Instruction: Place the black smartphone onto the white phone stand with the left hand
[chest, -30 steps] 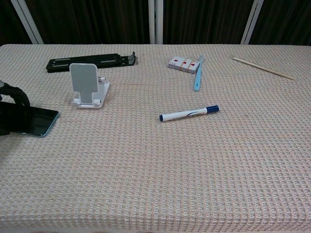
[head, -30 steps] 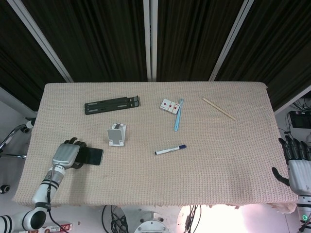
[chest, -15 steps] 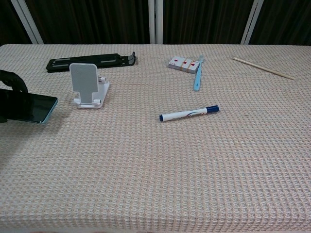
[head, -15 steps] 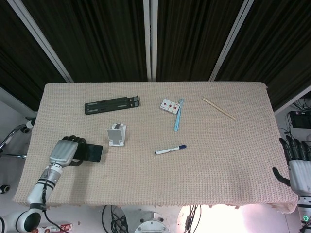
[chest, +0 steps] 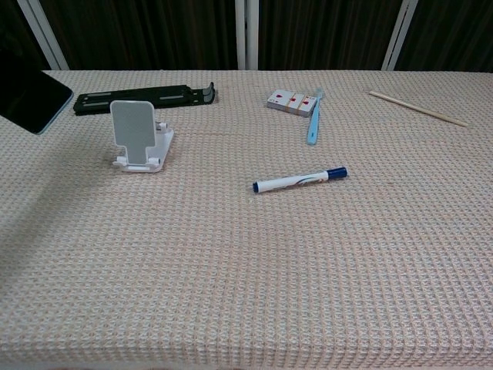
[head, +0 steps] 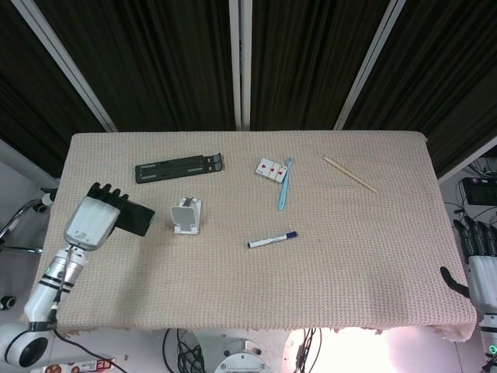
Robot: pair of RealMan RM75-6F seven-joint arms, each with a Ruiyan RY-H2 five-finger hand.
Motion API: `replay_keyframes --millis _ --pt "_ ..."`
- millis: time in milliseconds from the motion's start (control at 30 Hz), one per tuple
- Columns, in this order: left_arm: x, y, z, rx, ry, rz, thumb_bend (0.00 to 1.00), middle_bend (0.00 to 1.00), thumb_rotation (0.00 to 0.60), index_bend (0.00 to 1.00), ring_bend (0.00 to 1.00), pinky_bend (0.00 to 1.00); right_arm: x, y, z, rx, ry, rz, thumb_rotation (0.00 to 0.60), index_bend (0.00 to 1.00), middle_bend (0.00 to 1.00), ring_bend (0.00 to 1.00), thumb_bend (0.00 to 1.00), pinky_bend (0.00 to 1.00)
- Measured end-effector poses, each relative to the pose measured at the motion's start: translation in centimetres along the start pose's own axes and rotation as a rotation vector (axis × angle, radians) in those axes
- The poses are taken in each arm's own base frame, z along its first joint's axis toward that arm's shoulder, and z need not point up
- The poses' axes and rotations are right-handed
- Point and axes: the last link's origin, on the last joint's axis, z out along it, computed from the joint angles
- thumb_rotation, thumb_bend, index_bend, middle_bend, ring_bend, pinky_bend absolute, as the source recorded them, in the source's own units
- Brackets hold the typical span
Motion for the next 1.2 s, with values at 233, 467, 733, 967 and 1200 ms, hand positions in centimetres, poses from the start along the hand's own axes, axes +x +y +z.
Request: replay_keyframes --millis 233,467,733,967,1200 --pt "2.1 2.1 1.4 -0.162 0.289 0.205 0.33 0.52 0.600 0.48 0.22 0.26 0.3 0.2 0.0 0.002 0.016 -0.005 0.600 0.00 0.00 0.00 0.17 0.00" --pt "2.6 4.9 4.1 -0.295 0.485 0.360 0.33 0.52 0.600 0.48 0.22 0.25 0.8 0.4 -0.3 -0.004 0.035 -0.008 0.600 0.00 0.00 0.00 0.17 0.00" --pt "1.6 6.8 7.0 -0.393 0.576 0.520 0.33 0.52 0.600 0.49 0.23 0.24 0.7 1.3 -0.8 -0.032 0.036 -0.008 0.600 0.00 0.00 0.00 0.17 0.00" --pt "0.6 7.2 8.1 -0.459 0.611 0.620 0.33 0.52 0.600 0.51 0.23 0.23 0.6 1.4 -0.9 -0.032 0.036 -0.007 0.600 0.00 0.00 0.00 0.17 0.00" --pt "-0.6 7.0 8.8 -0.498 0.582 0.678 0.33 0.52 0.600 0.51 0.23 0.23 0.4 1.5 -1.0 -0.035 0.035 -0.005 0.600 0.00 0.00 0.00 0.17 0.00"
